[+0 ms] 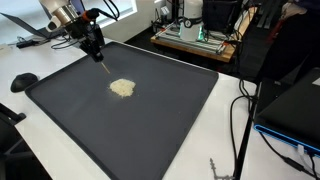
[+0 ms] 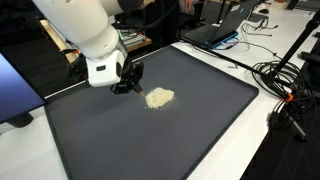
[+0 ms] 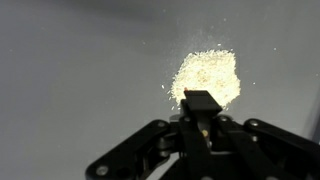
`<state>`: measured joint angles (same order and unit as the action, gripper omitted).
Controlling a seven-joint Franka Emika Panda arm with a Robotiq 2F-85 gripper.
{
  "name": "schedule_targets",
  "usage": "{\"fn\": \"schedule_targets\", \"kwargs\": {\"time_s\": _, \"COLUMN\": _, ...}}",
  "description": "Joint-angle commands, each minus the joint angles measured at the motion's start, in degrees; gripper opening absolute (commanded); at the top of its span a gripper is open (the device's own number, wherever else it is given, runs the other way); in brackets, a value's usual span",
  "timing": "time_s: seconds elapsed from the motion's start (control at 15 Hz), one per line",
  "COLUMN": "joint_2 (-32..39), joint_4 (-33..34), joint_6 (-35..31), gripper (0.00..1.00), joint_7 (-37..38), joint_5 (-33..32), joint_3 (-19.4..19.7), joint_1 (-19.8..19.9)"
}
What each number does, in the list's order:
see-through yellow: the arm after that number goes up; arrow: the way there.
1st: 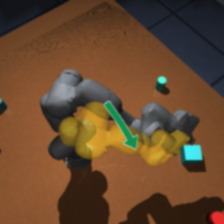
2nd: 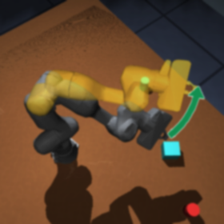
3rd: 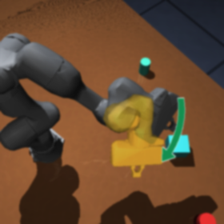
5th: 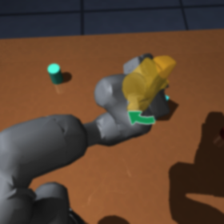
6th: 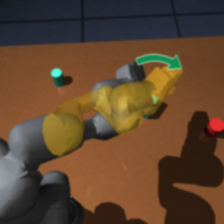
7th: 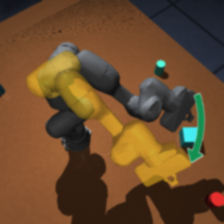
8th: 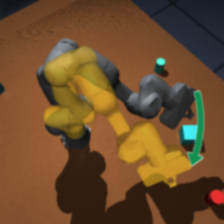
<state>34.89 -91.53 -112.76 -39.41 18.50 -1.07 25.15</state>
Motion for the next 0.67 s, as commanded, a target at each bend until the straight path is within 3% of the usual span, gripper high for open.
{"fn": "schedule_targets", "kwargs": {"time_s": 0.0, "joint_2": -0.6, "joint_4": -1.7, "joint_6": 0.5, "gripper": 0.03, "joint_7": -5.4, "joint_5": 6.8, "joint_3": -0.6, "joint_1": 2.8}}
{"fn": "schedule_targets", "kwargs": {"time_s": 0.6, "joint_2": 3.8, "joint_4": -0.8, "joint_6": 3.7, "gripper": 0.03, "joint_7": -13.8, "joint_5": 19.3, "joint_3": -0.2, "joint_1": 6.2}}
